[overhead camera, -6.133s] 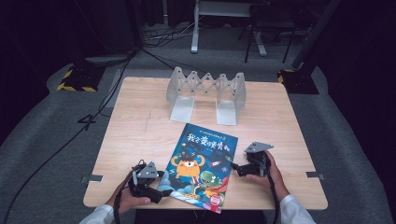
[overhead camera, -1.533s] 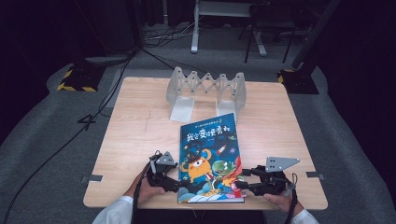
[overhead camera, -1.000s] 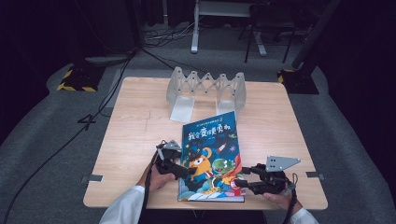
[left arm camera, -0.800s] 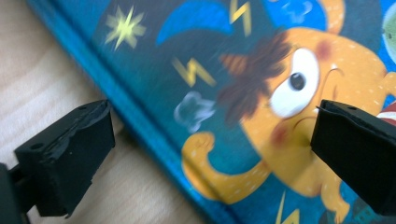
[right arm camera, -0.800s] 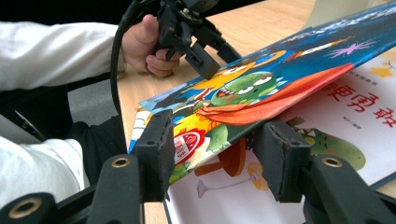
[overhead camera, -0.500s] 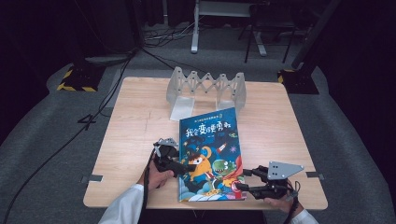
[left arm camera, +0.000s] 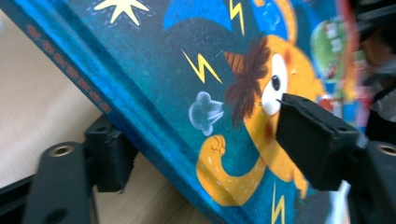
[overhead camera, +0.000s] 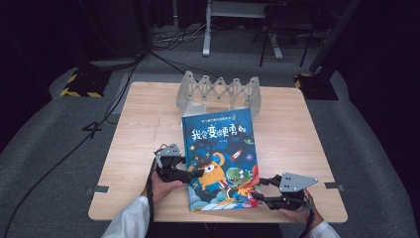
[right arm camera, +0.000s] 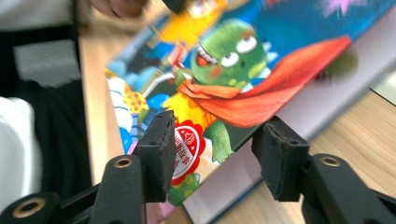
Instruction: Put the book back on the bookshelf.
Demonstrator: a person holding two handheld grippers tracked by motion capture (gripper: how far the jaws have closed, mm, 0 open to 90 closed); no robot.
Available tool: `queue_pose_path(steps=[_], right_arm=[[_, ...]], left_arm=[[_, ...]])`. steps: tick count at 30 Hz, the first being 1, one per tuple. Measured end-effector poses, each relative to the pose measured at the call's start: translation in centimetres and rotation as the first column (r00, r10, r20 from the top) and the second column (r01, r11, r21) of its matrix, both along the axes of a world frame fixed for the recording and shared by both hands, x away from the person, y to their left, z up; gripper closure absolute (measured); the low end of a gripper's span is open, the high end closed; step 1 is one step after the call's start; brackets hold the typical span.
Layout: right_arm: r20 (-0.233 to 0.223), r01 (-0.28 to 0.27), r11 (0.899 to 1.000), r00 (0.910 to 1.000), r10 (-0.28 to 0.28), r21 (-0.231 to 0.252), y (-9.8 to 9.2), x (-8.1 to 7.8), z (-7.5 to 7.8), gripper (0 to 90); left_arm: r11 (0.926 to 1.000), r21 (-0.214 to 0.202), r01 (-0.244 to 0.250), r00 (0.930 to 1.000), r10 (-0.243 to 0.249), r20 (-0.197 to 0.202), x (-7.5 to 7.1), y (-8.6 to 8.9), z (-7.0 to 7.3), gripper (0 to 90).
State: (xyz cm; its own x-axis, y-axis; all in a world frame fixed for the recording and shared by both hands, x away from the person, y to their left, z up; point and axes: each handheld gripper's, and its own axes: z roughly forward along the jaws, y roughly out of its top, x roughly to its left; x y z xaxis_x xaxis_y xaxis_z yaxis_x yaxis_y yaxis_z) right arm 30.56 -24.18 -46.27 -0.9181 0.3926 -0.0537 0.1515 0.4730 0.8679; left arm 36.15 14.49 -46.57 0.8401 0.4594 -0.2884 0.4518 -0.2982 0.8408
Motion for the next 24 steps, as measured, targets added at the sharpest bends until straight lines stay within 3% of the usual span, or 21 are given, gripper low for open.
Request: queue_pose_path(steps=[3,9,11,12,13,17,24], right_arm=[[-0.004,0.023,1.000,0.9997,-0.023,-0.006,0.0,0.5,-0.6,56.4],[0.009,0.092,0.995,0.9957,-0.092,-0.029,-0.2,1.2,-1.5,57.8],[0.017,0.129,0.991,0.9916,-0.128,-0.035,-0.4,1.5,-1.6,57.8],[0.021,0.142,0.989,0.9897,-0.141,-0.036,-0.5,1.6,-1.7,59.3],[0.030,0.173,0.984,0.9846,-0.172,-0.038,-0.6,1.8,-1.7,59.8],[0.008,0.183,0.983,0.9832,-0.182,-0.019,-1.0,2.3,-1.8,59.9],[0.043,0.206,0.978,0.9777,-0.206,-0.018,-1.0,2.2,-1.8,59.9]], left_arm=[[0.9996,0.029,0.006,0.9953,-0.009,0.096,-1.4,-0.6,1.0,33.4],[0.9993,0.033,0.020,0.9833,-0.026,0.180,-2.8,-1.0,2.0,47.0],[0.9986,0.032,0.042,0.9769,-0.047,0.209,-3.3,-1.2,2.3,51.7],[0.9977,0.036,0.058,0.9687,-0.065,0.239,-3.6,-1.4,2.5,54.6],[0.9975,0.033,0.063,0.9662,-0.069,0.248,-3.8,-1.6,2.6,56.8],[0.9974,0.025,0.068,0.9575,-0.072,0.279,-4.2,-2.1,3.2,59.7],[0.9949,-0.001,0.100,0.9550,-0.096,0.281,-4.1,-2.3,3.6,64.9]])
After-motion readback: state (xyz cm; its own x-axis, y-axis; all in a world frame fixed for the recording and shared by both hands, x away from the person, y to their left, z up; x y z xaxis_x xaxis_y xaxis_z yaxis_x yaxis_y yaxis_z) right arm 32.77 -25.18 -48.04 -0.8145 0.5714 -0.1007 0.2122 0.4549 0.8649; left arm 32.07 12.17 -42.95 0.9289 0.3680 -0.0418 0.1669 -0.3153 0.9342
